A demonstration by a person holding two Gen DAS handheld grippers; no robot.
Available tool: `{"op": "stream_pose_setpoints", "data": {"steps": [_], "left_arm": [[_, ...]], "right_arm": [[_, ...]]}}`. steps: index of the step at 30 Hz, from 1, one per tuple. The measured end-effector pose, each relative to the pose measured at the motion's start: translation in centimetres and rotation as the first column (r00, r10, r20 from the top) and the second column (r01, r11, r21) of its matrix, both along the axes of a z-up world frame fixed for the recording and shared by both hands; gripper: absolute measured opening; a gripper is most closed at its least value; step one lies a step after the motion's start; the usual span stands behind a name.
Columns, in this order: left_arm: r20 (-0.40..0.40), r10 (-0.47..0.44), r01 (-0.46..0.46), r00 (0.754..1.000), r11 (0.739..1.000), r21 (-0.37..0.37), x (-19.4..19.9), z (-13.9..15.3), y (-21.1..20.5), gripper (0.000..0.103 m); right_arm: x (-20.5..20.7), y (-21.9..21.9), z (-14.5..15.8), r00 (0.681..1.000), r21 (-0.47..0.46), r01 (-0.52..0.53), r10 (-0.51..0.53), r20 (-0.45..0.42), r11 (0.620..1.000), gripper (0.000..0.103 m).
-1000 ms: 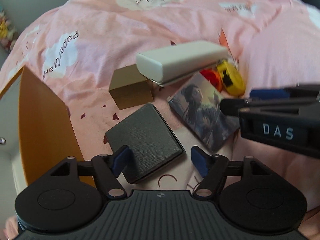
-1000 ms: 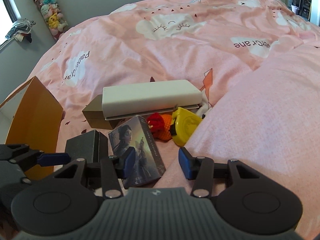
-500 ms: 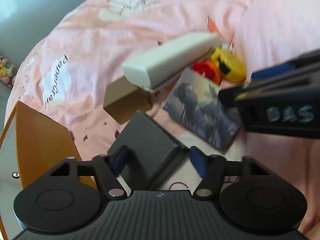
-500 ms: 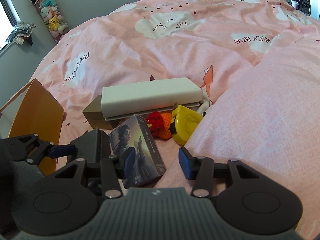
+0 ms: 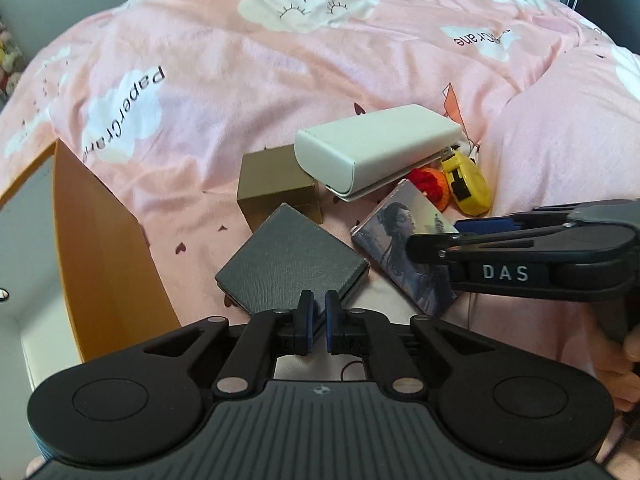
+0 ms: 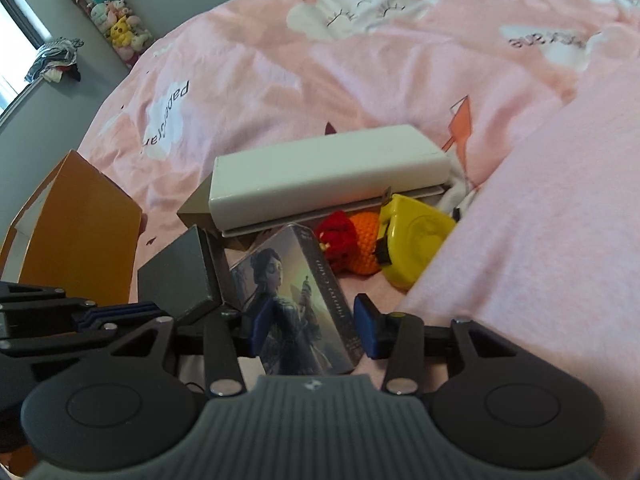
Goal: Organize objects
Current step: 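Grasp the dark grey box with the left gripper while the right gripper grasps the photo card, then carry the dark grey box and photo card over the open box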
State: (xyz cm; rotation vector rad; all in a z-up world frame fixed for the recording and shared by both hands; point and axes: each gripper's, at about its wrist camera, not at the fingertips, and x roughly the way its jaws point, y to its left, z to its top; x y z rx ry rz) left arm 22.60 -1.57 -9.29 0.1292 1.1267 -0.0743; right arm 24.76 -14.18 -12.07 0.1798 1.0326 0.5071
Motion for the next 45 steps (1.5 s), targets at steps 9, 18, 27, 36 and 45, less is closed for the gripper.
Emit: {"op": "stream_pose_setpoints", "data": {"steps": [9, 18, 27, 36, 45], "left_arm": [[-0.028, 0.008, -0.009, 1.0, 0.999, -0.047, 0.3, -0.1, 0.5, 0.007], [-0.045, -0.078, 0.077, 0.996, 0.997, -0.031, 0.2, -0.2, -0.4, 0.033], [-0.067, -0.269, 0.274, 0.961, 0.889, 0.367, 0.3, -3.2, -5.1, 0.071], [-0.153, -0.315, 0.348, 0.937, 0.793, 0.5, 1.8, -6.0, -6.7, 0.084], [0.001, -0.249, 0.233, 0.969, 0.907, 0.351, 0.7, -2.0, -4.0, 0.057]], "right_arm": [[0.8, 0.7, -2.0, 0.997, 0.046, -0.066, 0.068, -0.041, 0.997, 0.062], [-0.2, -1.4, -0.5, 0.996, 0.187, -0.032, 0.048, -0.079, 0.982, 0.026], [-1.9, -2.3, 2.4, 0.999, 0.08, 0.008, -0.012, 0.051, 0.997, 0.024], [-1.1, -3.2, 0.7, 0.999, 0.142, 0.022, -0.018, -0.026, 0.99, 0.025], [-1.4, -3.3, 1.0, 0.999, 0.133, 0.022, -0.017, -0.036, 0.991, 0.024]]}}
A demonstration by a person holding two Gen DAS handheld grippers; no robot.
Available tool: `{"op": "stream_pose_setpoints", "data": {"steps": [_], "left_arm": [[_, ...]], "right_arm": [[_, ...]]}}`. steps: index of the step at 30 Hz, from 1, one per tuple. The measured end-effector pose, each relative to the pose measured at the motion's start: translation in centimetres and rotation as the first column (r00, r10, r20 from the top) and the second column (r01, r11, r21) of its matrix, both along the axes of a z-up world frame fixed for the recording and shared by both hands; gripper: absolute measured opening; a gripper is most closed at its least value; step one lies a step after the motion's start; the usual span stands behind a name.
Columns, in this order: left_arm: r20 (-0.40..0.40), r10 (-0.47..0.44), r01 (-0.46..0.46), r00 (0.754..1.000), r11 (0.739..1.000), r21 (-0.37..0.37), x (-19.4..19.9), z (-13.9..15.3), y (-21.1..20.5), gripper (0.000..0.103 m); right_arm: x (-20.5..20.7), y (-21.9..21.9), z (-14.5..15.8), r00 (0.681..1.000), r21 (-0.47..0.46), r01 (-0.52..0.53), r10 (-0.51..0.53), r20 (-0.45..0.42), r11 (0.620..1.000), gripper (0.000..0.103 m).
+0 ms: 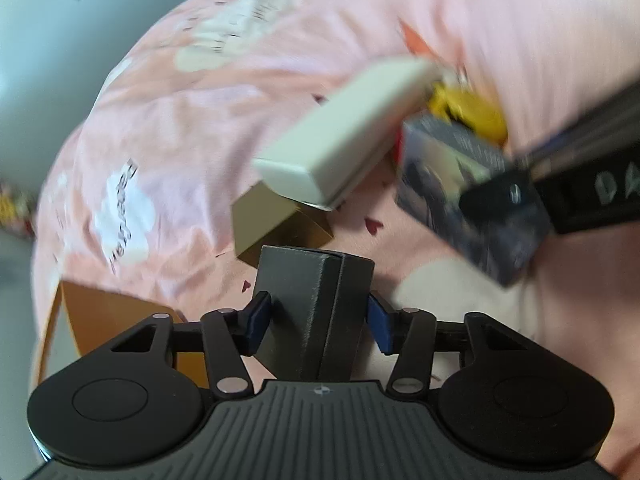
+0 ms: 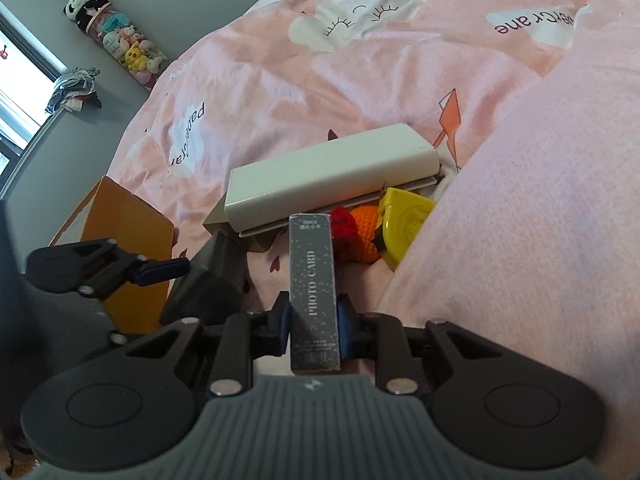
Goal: Organize objects
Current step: 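Carry the dark grey box and photo card over the open box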
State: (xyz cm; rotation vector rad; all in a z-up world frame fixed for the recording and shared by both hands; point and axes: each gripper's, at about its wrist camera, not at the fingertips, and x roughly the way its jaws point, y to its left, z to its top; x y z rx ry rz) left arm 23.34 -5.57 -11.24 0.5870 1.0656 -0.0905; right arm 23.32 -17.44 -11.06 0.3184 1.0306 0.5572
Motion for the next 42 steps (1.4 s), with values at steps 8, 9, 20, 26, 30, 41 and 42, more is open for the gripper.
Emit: {"op": "stream_pose_setpoints", "data": {"steps": [8, 9, 20, 26, 30, 41, 42], "left_arm": [[0.002, 0.233, -0.195, 0.972, 0.818, -0.542, -2.3, 7.2, 7.2, 0.041], [0.003, 0.246, -0.2, 0.969, 0.797, -0.57, -2.9, 7.9, 7.5, 0.041], [0.022, 0.422, -0.268, 0.906, 0.614, -0.742, -7.8, 15.3, 15.5, 0.041], [0.024, 0.551, -0.353, 0.834, 0.567, -0.744, -10.4, 15.5, 20.5, 0.041], [-0.006, 0.614, -0.418, 0.789, 0.529, -0.739, -10.7, 14.1, 23.2, 0.041], [-0.075, 0.706, -0.53, 0.704, 0.452, -0.718, -9.5, 8.9, 27.1, 0.041], [-0.083, 0.705, -0.53, 0.705, 0.445, -0.722, -9.5, 8.7, 27.2, 0.041]], "right_arm": [[-1.4, 0.4, 2.1, 0.999, -0.037, 0.015, -0.014, 0.045, 0.999, 0.024], [-1.7, 0.5, 2.7, 0.998, -0.038, 0.013, -0.011, 0.058, 0.999, 0.024], [-5.0, 4.5, 10.9, 0.978, 0.059, -0.091, 0.078, 0.195, 0.994, 0.024], [-6.8, 11.4, 14.0, 0.938, 0.065, -0.255, 0.23, 0.259, 0.965, 0.024], [-7.0, 16.5, 13.6, 0.912, -0.004, -0.319, 0.309, 0.272, 0.948, 0.024], [-6.3, 25.4, 8.3, 0.846, -0.326, -0.37, 0.46, 0.269, 0.87, 0.024], [-6.2, 25.9, 8.0, 0.844, -0.338, -0.372, 0.466, 0.264, 0.864, 0.024]]}}
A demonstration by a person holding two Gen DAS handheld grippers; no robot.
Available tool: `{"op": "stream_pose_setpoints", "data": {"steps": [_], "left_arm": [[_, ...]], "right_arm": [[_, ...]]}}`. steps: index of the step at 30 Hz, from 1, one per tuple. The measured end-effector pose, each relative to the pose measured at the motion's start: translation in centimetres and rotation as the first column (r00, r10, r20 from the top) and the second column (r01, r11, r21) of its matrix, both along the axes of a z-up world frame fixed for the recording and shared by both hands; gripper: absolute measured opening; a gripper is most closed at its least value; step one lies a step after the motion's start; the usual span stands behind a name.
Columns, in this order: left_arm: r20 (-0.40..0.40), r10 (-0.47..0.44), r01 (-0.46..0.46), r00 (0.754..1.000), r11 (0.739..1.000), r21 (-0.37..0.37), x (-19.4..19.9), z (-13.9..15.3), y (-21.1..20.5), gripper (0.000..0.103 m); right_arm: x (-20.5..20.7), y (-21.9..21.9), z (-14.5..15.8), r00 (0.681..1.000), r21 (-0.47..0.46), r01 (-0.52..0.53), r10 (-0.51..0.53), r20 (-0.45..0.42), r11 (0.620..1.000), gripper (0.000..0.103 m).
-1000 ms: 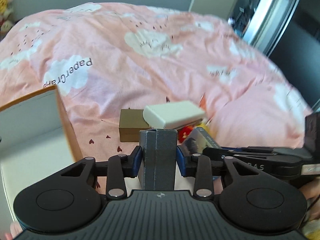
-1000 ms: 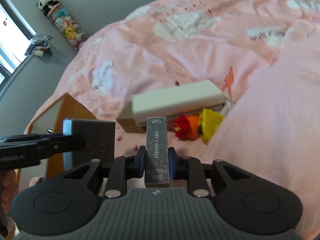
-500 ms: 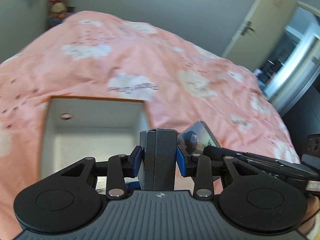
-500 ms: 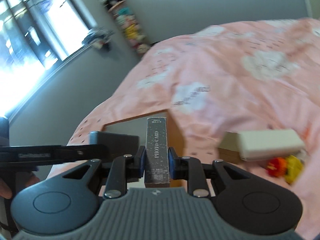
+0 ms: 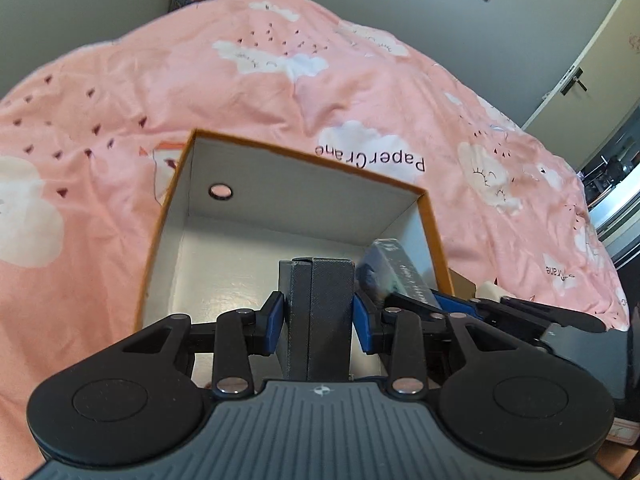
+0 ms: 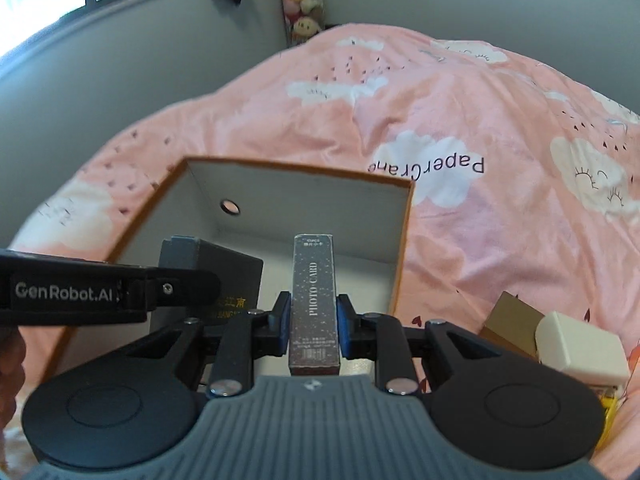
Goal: Organize objects
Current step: 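Carry the dark grey box and photo card over the open box, then lower the photo card into the box and open the right gripper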
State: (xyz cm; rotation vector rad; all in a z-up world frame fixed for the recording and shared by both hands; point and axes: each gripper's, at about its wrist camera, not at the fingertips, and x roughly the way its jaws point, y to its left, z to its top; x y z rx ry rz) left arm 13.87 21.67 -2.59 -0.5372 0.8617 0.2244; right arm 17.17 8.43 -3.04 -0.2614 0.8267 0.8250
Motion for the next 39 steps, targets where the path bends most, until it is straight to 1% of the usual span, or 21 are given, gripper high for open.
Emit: {"op": "stream_pose_setpoints", "data": {"steps": [7, 9, 11, 14, 17, 20, 23, 27, 28, 29, 32, 35, 39], "left_arm": [[0.002, 0.014, -0.014, 1.0, 1.0, -0.002, 0.3, -1.2, 0.5, 0.041], [0.003, 0.014, -0.014, 1.0, 1.0, 0.0, 0.3, -1.3, 0.5, 0.041], [0.005, 0.014, -0.014, 1.0, 1.0, 0.009, 0.4, -1.4, 0.5, 0.041], [-0.004, 0.01, -0.01, 1.0, 1.0, 0.012, 0.5, -1.7, 0.4, 0.041], [0.003, 0.005, -0.005, 1.0, 1.0, -0.009, 0.4, -1.9, 0.5, 0.041], [0.007, 0.0, 0.0, 1.0, 1.0, 0.0, 0.3, -1.9, 0.5, 0.041], [0.011, -0.002, 0.002, 1.0, 1.0, -0.009, 0.2, -1.9, 0.5, 0.041], [0.011, -0.008, 0.008, 1.0, 1.0, -0.01, 0.2, -1.9, 0.4, 0.041], [0.01, -0.012, 0.012, 1.0, 1.0, -0.009, 0.3, -1.9, 0.4, 0.041], [0.009, -0.016, 0.016, 1.0, 1.0, -0.011, 0.3, -1.9, 0.4, 0.041], [0.01, -0.034, 0.034, 0.999, 0.999, -0.036, 0.4, -2.0, 0.3, 0.041], [0.007, -0.049, 0.049, 0.999, 0.996, -0.07, 0.7, -2.3, 0.3, 0.041], [0.0, -0.066, 0.066, 0.998, 0.994, -0.087, 1.0, -2.6, 0.2, 0.041]], "right_arm": [[0.5, 2.4, -2.1, 1.0, -0.056, 0.011, -0.012, -0.014, 0.998, 0.024], [0.3, 2.9, -2.1, 0.999, -0.064, 0.03, -0.029, 0.016, 0.997, 0.024], [0.3, 3.1, -2.2, 0.999, -0.071, 0.041, -0.039, 0.023, 0.997, 0.024], [0.1, 3.4, -2.4, 0.999, -0.102, 0.024, -0.02, 0.044, 0.994, 0.024], [0.3, 3.4, -2.3, 0.999, -0.118, 0.02, -0.016, 0.033, 0.993, 0.024], [0.4, 3.3, -2.2, 0.999, -0.14, 0.016, -0.011, 0.033, 0.99, 0.024], [0.6, 3.1, -1.9, 0.999, -0.163, 0.008, -0.002, 0.035, 0.987, 0.024], [0.7, 2.9, -1.5, 0.998, -0.206, -0.032, 0.043, 0.051, 0.978, 0.024], [0.7, 2.9, -1.4, 0.997, -0.222, -0.046, 0.06, 0.056, 0.974, 0.022], [0.7, 3.0, -1.4, 0.995, -0.241, -0.062, 0.078, 0.057, 0.968, 0.018], [1.0, 3.1, -1.3, 0.988, -0.302, -0.128, 0.149, 0.048, 0.945, 0.012], [1.2, 3.3, -1.1, 0.975, -0.341, -0.201, 0.222, 0.025, 0.918, 0.012], [1.5, 3.9, -0.9, 0.952, -0.396, -0.282, 0.306, -0.003, 0.874, 0.012]]}}
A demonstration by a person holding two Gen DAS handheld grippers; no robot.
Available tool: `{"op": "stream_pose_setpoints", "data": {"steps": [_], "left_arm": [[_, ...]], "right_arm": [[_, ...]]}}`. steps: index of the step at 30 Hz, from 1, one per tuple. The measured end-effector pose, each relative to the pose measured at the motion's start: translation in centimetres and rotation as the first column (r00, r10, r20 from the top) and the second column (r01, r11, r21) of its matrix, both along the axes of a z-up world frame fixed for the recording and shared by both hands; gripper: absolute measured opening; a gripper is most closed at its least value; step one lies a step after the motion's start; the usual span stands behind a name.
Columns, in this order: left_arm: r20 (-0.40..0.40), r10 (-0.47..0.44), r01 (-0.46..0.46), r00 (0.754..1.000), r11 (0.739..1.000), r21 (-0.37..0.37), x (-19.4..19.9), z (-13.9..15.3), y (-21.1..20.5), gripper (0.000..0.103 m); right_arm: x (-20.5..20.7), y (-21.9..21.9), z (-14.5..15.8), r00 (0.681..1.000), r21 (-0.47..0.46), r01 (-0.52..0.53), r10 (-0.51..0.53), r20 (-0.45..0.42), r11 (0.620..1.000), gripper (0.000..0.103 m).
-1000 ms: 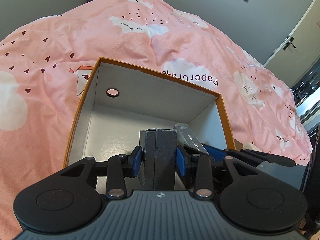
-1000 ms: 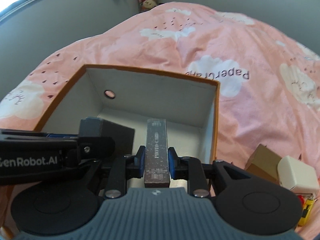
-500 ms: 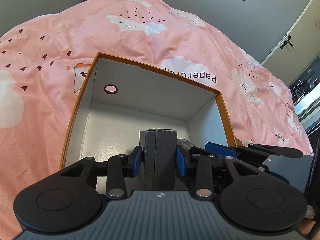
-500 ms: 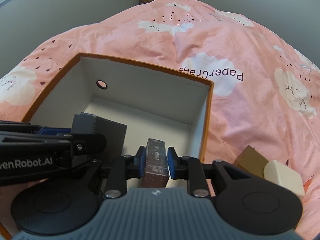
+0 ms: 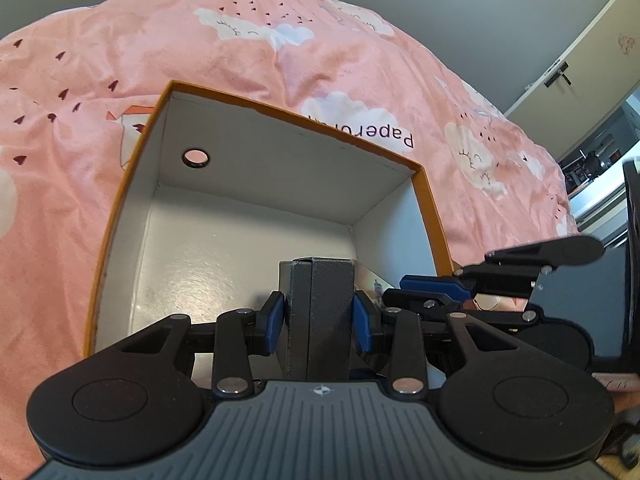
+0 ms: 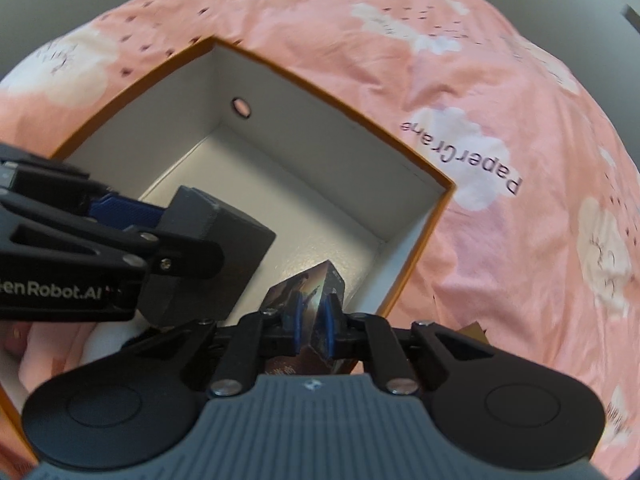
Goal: Organize objects
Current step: 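Lower the photo card into the box and open the right gripper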
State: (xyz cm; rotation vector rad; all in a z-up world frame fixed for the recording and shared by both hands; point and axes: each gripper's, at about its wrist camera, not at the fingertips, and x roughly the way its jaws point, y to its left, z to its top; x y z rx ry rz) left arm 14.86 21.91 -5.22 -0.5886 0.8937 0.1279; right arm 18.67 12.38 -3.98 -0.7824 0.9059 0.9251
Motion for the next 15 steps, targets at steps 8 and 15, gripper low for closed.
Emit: {"op": "stream_pose_setpoints", "data": {"steps": [8, 15], "left_arm": [[-0.033, -0.017, 0.014, 0.999, 0.996, -0.09, 0.8, -1.3, 0.4, 0.041], [-0.033, -0.006, 0.002, 0.999, 0.994, -0.107, 2.0, -1.9, 0.4, 0.041]], "right_arm": [[-1.6, 0.8, 1.2, 0.976, -0.158, -0.215, 0.218, -0.002, 0.964, 0.015], [-2.5, 0.7, 1.1, 0.946, -0.274, -0.314, 0.324, -0.009, 0.909, 0.017]]}}
